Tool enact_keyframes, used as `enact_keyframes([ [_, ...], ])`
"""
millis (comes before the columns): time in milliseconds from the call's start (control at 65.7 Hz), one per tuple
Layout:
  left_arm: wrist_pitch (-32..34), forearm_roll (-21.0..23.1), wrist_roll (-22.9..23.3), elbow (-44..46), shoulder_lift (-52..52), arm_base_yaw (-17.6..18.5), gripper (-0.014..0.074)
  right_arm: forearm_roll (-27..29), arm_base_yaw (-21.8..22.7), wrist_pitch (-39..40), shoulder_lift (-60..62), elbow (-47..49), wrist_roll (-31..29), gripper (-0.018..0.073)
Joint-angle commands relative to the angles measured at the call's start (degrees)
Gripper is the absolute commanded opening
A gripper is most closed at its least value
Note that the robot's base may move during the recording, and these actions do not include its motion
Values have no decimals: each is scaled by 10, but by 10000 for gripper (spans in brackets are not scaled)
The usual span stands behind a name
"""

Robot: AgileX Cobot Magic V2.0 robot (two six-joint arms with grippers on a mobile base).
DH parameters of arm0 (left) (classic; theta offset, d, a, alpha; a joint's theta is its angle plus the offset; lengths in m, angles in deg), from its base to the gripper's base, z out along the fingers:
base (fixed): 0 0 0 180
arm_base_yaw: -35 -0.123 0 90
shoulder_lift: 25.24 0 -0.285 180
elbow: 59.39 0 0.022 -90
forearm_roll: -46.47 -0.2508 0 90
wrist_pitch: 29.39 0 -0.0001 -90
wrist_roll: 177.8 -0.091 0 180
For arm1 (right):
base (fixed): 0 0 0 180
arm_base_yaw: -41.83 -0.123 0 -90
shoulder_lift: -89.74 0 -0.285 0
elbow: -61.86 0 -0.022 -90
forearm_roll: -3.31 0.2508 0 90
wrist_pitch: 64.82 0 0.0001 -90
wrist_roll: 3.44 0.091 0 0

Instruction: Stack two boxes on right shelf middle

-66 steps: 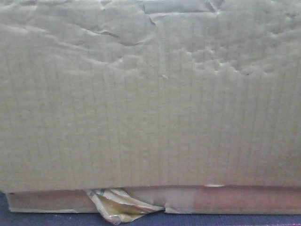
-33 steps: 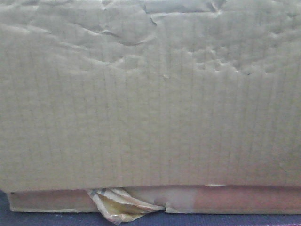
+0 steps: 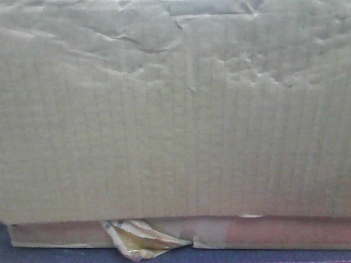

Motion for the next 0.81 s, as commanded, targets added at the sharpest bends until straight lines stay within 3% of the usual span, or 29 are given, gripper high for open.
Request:
enact_keyframes([
  [0, -6, 4, -5, 3, -1, -1, 11, 0, 1, 7, 2, 0, 0, -162],
  [76, -10, 8, -5, 3, -1, -1, -111, 0, 1, 7, 2, 0, 0, -162],
  [274, -24, 15, 0, 22, -19, -1, -111, 0, 1, 7, 2, 0, 0, -162],
  [563, -17, -47, 169, 173, -77, -1, -111, 0, 1, 7, 2, 0, 0, -162],
  [791, -59, -53, 237, 334, -88, 12, -111, 0, 1, 7, 2, 0, 0, -162],
])
